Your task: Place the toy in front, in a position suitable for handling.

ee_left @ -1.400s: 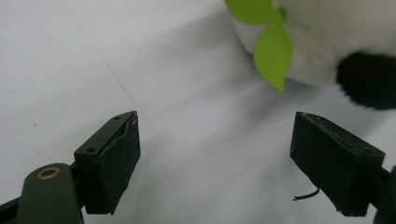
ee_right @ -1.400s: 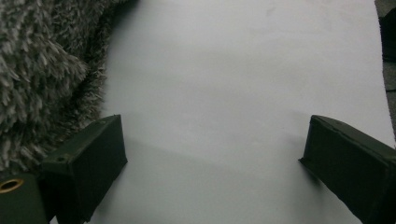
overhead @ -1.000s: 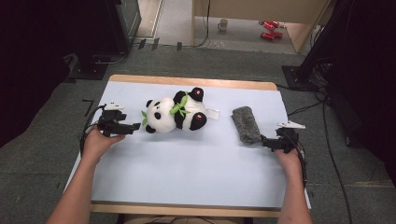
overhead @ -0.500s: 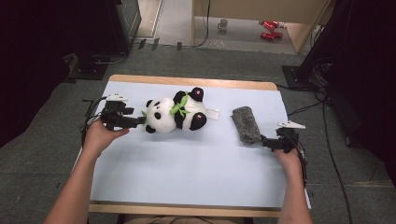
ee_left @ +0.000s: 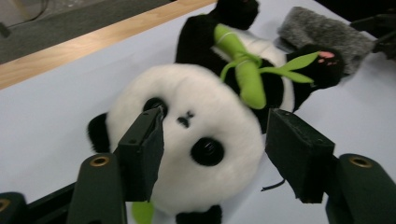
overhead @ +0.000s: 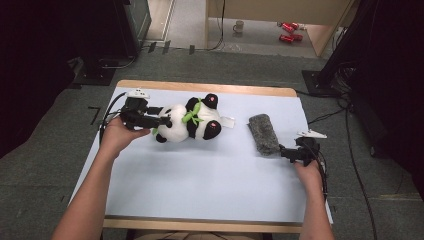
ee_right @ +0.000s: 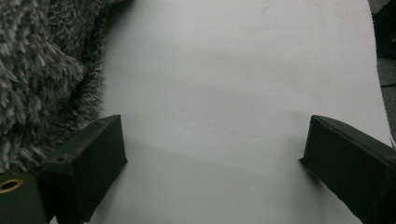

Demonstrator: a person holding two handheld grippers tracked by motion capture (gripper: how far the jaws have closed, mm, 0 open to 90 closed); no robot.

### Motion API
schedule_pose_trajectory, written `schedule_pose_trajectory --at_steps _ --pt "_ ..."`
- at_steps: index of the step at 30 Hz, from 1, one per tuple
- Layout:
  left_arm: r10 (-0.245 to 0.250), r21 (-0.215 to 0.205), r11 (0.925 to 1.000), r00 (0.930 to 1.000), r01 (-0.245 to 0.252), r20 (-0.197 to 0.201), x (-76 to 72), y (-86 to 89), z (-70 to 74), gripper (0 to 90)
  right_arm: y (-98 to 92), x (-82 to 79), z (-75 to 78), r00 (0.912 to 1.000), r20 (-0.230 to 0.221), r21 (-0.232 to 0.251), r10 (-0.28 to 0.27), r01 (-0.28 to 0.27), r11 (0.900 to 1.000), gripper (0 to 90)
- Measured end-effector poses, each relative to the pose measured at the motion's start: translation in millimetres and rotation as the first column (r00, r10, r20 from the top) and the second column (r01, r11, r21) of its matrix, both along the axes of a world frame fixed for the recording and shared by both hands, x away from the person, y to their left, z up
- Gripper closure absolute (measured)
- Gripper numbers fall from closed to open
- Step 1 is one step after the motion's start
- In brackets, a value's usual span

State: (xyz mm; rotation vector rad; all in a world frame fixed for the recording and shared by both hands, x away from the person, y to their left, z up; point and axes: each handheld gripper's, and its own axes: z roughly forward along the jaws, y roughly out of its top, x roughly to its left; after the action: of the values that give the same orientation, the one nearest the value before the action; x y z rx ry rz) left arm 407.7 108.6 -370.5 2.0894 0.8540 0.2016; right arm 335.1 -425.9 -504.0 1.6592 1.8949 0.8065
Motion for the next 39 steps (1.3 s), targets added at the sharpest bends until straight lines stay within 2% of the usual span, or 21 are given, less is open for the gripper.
schedule_pose_trajectory --at_steps 2,7,8,13,17,23,28,37,39 --pt "-0.018 0.016 0.9997 0.9998 0.018 0.008 0.8 -7.4 2.2 39.1 0.7 -0.4 0.0 1.0 0.001 -0.002 -0.006 0.006 1.0 4.8" --pt "-0.033 -0.011 0.9994 0.9993 0.033 0.02 4.0 -19.5 2.6 41.4 0.4 -0.5 -0.1 1.0 0.001 -0.001 -0.006 0.006 1.0 4.8" --pt "-0.038 -0.003 0.9993 0.999 0.038 0.023 4.5 -20.9 2.5 44.6 0.4 -0.5 0.0 1.0 0.0 -0.001 -0.005 0.005 1.0 4.7" --pt "-0.043 0.021 0.9989 0.9988 0.043 0.023 9.6 -26.8 1.3 46.8 0.3 -0.5 -0.1 1.0 0.001 -0.002 -0.005 0.005 1.0 4.8" --pt "-0.053 -0.003 0.9986 0.9982 0.053 0.027 11.9 -29.4 3.6 50.3 0.5 -0.6 -0.1 1.0 0.001 -0.002 -0.005 0.005 1.0 4.8" --pt "-0.074 0.013 0.9972 0.997 0.073 0.024 15.5 -42.3 2.8 48.3 0.5 -0.7 -0.1 1.0 0.0 0.0 -0.006 0.006 1.0 4.7" --pt "-0.085 0.043 0.9955 0.9961 0.084 0.022 18.4 -57.8 -2.5 45.6 0.5 -0.6 -0.1 1.0 0.001 0.001 -0.007 0.007 1.0 4.7" --pt "-0.128 0.039 0.9911 0.9915 0.127 0.023 16.4 -77.8 -13.4 44.2 0.4 -0.9 -0.1 1.0 0.001 -0.001 -0.005 0.005 1.0 4.8" --pt "-0.131 0.052 0.9902 0.9912 0.13 0.019 16.8 -79.2 -17.0 43.9 0.3 -0.7 -0.2 1.0 0.003 -0.001 -0.005 0.005 1.0 4.8"
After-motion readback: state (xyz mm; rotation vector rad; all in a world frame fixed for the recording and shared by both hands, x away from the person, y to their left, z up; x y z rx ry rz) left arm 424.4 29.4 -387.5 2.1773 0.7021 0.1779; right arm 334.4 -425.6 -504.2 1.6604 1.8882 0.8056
